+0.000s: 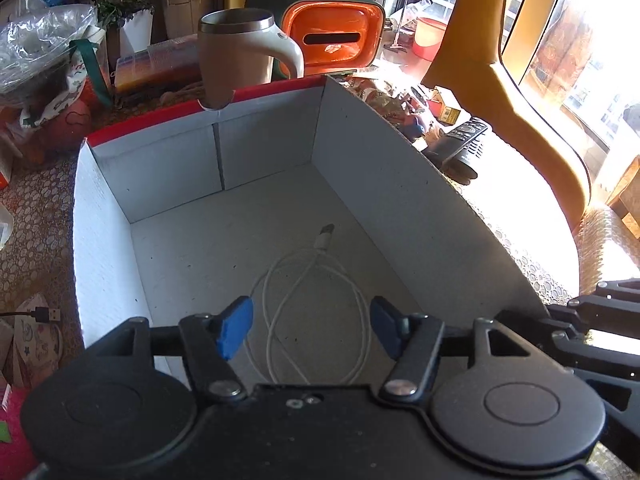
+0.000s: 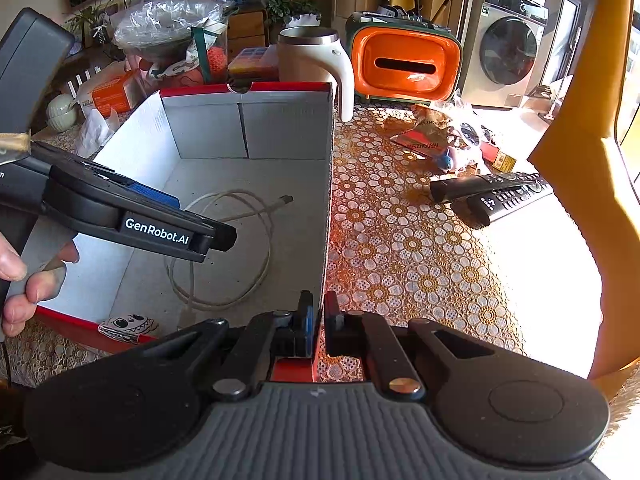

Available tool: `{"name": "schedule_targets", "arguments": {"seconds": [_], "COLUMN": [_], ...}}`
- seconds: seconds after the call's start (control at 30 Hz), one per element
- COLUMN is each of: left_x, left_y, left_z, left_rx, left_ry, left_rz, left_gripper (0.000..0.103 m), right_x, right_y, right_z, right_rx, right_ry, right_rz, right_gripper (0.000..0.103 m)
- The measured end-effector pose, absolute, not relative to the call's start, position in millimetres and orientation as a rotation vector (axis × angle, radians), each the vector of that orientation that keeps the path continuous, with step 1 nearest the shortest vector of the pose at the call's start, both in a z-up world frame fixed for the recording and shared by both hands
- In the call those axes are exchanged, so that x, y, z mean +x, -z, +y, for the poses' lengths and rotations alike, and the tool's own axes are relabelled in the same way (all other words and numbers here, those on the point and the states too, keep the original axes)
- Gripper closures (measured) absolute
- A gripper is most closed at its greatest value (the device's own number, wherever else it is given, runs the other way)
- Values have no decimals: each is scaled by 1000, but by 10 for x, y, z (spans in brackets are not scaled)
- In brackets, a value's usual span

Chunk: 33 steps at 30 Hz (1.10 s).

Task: Organize objects
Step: 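Carry the white cable into the shoebox and open the left tool, then return the left tool and grasp the pink fluffy ball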

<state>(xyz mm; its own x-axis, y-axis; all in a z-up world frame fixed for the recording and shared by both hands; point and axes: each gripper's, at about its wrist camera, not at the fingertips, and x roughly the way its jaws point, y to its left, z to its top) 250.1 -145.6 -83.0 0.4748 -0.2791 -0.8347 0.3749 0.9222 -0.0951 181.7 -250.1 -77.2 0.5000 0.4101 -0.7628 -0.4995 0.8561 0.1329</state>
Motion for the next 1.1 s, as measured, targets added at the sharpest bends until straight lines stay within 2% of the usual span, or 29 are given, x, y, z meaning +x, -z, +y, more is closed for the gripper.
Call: {"name": "schedule_targets", "arguments": {"seconds": [0.53,0.77,0.9,1.1], "left_x": [2019,1862,1790,1754], "left_y": [266,112,95,242], "left_z": [-836,-410,-196,24], "left_rx": [79,72,61,72], "left_ry": [346,274,224,152], "left_rz": [847,801,789,825], "left_gripper": [36,18,2,1], "right_x": [1799,1806,1805,1815], "right_y": [766,760,753,750], "right_z": [-2470,-2457,-2446,-2435], "right_rx": [-126,-130,-133,-137], "right_ry": [-538,-534,-530,-525], "right_rz": [900,911,915,925], "right_gripper": [98,98,98,98]}}
